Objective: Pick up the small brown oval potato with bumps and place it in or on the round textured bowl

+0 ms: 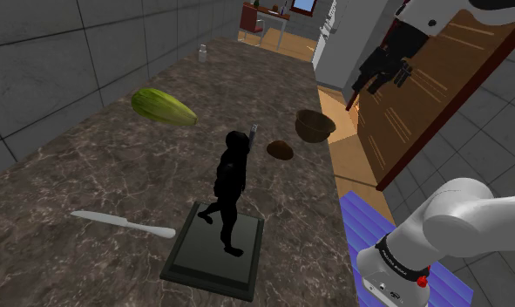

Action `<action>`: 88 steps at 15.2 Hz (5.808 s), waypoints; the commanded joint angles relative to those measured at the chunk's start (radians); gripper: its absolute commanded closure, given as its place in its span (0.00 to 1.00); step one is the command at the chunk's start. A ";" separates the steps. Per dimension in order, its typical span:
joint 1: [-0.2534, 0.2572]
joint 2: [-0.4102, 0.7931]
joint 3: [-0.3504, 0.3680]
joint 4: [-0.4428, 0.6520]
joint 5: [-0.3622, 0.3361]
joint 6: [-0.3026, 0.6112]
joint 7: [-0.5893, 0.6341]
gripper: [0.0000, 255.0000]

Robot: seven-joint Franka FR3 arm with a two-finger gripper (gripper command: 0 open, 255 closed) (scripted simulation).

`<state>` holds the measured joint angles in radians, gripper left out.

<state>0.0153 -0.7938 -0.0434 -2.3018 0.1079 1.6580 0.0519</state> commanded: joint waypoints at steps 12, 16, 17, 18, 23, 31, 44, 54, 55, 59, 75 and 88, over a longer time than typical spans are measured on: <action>0.097 0.120 -0.069 -0.280 -0.006 0.438 -0.310 0.00; 0.144 0.224 -0.103 -0.334 0.008 0.608 -0.434 0.00; 0.157 0.255 -0.112 -0.343 0.014 0.651 -0.467 0.00; 0.172 0.288 -0.123 -0.351 0.022 0.694 -0.501 0.00; 0.262 0.477 -0.183 -0.358 0.099 0.899 -0.697 0.00; 0.321 0.609 -0.207 -0.357 0.198 1.027 -0.785 0.00; 0.324 0.618 -0.208 -0.357 0.207 1.035 -0.791 1.00; 0.299 0.555 -0.192 -0.340 0.144 0.960 -0.735 1.00; 0.294 0.544 -0.189 -0.336 0.135 0.945 -0.726 1.00; 0.279 0.500 -0.178 -0.315 0.102 0.884 -0.694 1.00; 0.245 0.376 -0.148 -0.195 0.032 0.645 -0.614 1.00; 0.192 0.383 -0.264 -0.083 0.006 0.520 -0.751 1.00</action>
<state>0.2143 -0.4217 -0.2867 -2.3988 0.1147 2.1853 -0.6716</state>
